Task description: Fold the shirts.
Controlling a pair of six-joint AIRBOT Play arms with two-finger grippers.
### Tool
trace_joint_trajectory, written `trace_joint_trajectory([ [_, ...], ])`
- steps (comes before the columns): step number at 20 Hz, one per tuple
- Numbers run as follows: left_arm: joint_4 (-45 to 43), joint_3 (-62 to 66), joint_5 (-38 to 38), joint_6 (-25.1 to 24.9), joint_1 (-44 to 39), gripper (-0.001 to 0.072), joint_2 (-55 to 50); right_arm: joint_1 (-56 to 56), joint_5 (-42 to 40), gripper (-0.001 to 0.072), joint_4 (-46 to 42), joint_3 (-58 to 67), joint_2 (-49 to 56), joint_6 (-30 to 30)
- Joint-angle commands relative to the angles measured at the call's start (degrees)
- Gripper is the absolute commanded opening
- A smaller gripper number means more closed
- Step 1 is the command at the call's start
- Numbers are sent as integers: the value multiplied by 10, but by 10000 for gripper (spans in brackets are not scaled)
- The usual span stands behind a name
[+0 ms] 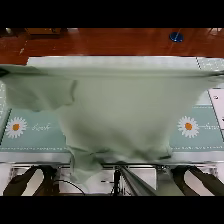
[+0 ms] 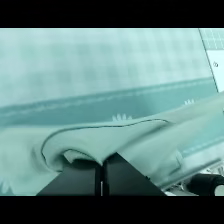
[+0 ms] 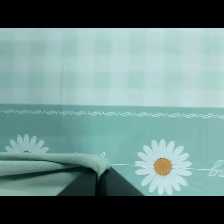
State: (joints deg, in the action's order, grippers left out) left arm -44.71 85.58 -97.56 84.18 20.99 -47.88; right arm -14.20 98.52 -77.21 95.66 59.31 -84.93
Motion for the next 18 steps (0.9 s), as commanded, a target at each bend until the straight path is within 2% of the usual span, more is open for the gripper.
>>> trace_joint_trajectory([
  [1,-5,-95,87,-48,-37,33,-80,0,-93,20,-3,-47,108,12],
  [8,91,-61,351,-130,-162,34,-312,0,-319,20,-41,-47,205,14],
  [13,99,-23,422,-138,-191,34,-430,0,-363,21,-47,-47,259,14],
  [16,115,-21,449,-172,-197,35,-472,0,-363,21,-69,-47,298,9],
  [18,145,-21,465,-215,-197,35,-487,0,-376,21,-108,-47,315,-22],
])
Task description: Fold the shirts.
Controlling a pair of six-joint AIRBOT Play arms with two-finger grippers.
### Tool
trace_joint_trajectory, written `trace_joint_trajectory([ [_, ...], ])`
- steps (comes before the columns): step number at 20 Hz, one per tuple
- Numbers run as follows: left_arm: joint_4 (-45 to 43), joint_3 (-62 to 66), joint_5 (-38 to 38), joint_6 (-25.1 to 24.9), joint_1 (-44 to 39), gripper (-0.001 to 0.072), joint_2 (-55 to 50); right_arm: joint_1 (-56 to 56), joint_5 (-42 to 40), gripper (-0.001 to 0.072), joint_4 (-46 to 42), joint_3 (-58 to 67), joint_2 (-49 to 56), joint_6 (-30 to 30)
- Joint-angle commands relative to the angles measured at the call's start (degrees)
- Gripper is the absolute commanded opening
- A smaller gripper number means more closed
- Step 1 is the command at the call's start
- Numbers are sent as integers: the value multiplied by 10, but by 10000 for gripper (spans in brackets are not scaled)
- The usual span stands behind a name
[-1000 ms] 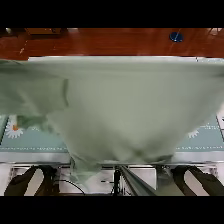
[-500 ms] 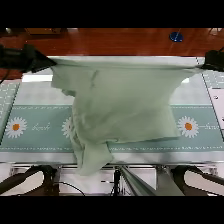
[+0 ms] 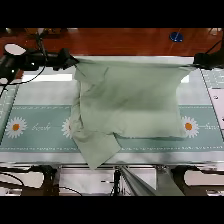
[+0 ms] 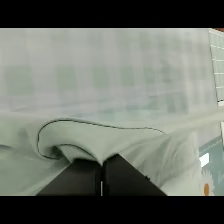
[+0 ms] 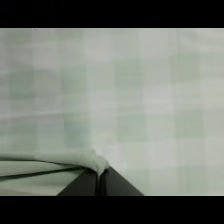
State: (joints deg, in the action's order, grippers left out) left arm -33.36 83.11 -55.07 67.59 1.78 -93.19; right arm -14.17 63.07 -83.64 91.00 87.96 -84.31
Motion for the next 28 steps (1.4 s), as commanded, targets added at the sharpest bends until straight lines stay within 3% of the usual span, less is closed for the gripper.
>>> trace_joint_trajectory([
  [1,49,4,50,-71,-6,35,-40,0,-31,21,-63,0,35,-43],
  [4,76,5,72,-105,-14,35,-54,0,-56,21,-59,0,48,-53],
  [12,75,5,72,-103,-25,38,-105,0,-38,23,-39,0,66,-52],
  [13,76,7,68,-103,-24,101,-105,0,-35,27,-38,0,65,-51],
  [14,78,16,55,-103,-19,275,-104,0,-28,111,-39,2,61,-48],
  [15,77,37,26,-103,-6,397,-103,-1,-14,272,-40,7,53,-28],
  [16,76,67,-18,-96,16,400,-100,-1,9,389,-55,19,40,12],
  [18,49,134,-125,-57,75,399,-90,-21,26,420,-76,42,2,29],
  [19,-5,167,-191,-9,111,399,-82,-38,36,428,-90,47,-22,29],
  [22,-259,179,-372,108,189,399,-42,-108,140,483,-122,40,-65,27],
  [23,-303,158,-403,113,204,399,-27,-137,172,484,-111,22,-76,27],
  [25,-309,65,-398,104,226,401,21,-192,207,529,-56,-50,-104,31],
  [28,-270,-142,-353,42,240,430,103,-262,190,529,62,-223,-169,83],
])
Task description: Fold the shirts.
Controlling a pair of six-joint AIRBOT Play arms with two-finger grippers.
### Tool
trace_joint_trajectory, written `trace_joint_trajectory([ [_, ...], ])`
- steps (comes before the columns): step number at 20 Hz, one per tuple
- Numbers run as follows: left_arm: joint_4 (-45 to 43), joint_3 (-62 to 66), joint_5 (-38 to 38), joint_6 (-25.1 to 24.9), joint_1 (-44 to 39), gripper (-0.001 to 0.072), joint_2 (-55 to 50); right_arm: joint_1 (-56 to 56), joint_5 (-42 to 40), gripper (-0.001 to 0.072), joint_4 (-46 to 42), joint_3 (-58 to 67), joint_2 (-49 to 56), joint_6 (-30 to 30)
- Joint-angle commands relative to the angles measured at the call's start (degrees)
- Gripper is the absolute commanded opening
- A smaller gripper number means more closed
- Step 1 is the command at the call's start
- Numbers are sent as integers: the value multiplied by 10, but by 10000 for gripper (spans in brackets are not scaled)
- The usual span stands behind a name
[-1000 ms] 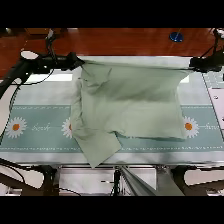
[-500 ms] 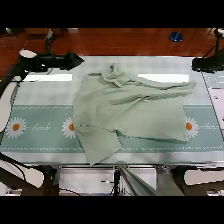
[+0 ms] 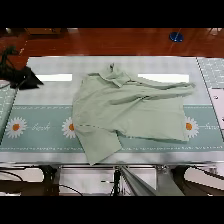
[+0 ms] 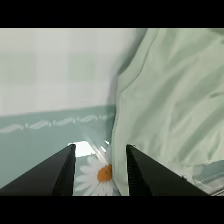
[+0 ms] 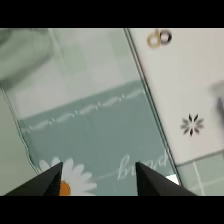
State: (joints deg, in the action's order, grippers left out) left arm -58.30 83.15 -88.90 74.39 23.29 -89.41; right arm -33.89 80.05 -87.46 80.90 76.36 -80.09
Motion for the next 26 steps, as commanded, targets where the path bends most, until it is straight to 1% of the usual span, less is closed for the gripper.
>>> trace_joint_trajectory([
  [1,-3,-206,-1,-42,27,532,84,-80,3,529,134,-173,-73,58],
  [2,15,-261,8,-57,28,587,97,-90,-10,529,158,-218,-91,71],
  [3,33,-313,18,-74,26,613,105,-93,-19,529,163,-250,-104,78],
  [5,70,-392,34,-95,25,613,104,-93,-28,529,168,-293,-122,80],
  [7,91,-445,79,-108,11,613,104,-93,-28,528,168,-312,-128,80],
  [9,103,-469,115,-108,-20,613,103,-93,-25,528,175,-314,-129,80],
  [12,111,-471,163,-107,-94,613,99,-93,-21,528,181,-313,-129,80],
  [13,115,-471,183,-105,-118,613,99,-93,-19,528,181,-313,-129,80],
  [17,119,-469,301,-42,-195,612,99,-93,-19,528,181,-313,-129,80],
  [18,119,-467,320,-29,-205,595,97,-93,-19,527,182,-313,-129,80],
  [19,119,-466,335,-14,-213,524,94,-93,-19,523,182,-313,-129,80],
  [21,118,-466,337,-12,-221,185,86,-93,-19,518,187,-313,-129,79],
  [22,118,-466,329,-13,-221,90,82,-93,-19,518,197,-313,-129,79],
  [23,118,-466,320,-24,-221,35,81,-93,-18,519,207,-313,-129,79],
  [24,117,-466,310,-32,-221,34,81,-93,-16,525,209,-313,-129,79],
  [25,116,-466,299,-34,-221,34,81,-93,-13,563,201,-313,-129,79],
  [26,116,-466,290,-35,-221,35,81,-93,-12,578,176,-314,-129,71],
])
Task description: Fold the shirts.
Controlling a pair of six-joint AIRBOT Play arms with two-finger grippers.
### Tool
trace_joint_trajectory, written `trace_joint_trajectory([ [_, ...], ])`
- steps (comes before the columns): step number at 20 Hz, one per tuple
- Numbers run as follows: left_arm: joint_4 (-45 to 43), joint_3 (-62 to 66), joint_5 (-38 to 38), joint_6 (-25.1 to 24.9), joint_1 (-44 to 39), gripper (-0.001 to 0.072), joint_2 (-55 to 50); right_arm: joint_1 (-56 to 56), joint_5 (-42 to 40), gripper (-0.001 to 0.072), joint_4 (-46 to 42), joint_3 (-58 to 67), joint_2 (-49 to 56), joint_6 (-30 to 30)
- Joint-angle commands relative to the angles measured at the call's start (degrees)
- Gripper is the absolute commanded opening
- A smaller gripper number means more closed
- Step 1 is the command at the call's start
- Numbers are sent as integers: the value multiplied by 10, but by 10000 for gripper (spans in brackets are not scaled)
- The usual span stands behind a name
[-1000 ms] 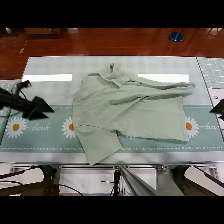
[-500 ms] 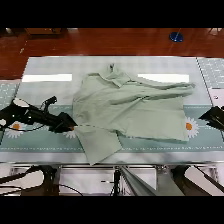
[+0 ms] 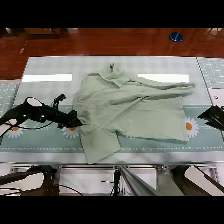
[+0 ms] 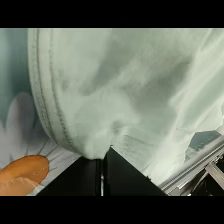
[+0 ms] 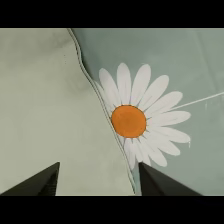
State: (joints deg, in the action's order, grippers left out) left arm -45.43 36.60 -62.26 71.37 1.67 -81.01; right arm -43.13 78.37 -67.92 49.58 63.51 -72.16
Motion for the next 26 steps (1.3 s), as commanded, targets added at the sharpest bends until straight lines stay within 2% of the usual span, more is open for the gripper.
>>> trace_joint_trajectory([
  [1,-12,-1,13,-12,-5,34,-3,0,6,578,-54,-5,0,-17],
  [2,-12,-1,5,-18,-5,34,-2,-3,12,577,-77,-18,0,-21],
  [5,-12,-1,-5,-28,-2,34,-1,-11,14,577,-15,-96,0,19],
  [8,-12,0,-14,-39,3,34,-1,-11,-1,577,-27,-152,0,39],
  [15,-10,0,-32,-63,10,34,-1,-11,-37,577,-10,-162,24,35],
  [22,-10,0,-32,-76,10,34,-1,-10,-79,563,114,-163,96,29],
  [23,-10,0,-32,-77,10,34,-1,-10,-83,488,122,-163,101,26],
  [26,-10,7,-32,-77,10,35,-1,-10,-76,39,136,-163,103,30],
])
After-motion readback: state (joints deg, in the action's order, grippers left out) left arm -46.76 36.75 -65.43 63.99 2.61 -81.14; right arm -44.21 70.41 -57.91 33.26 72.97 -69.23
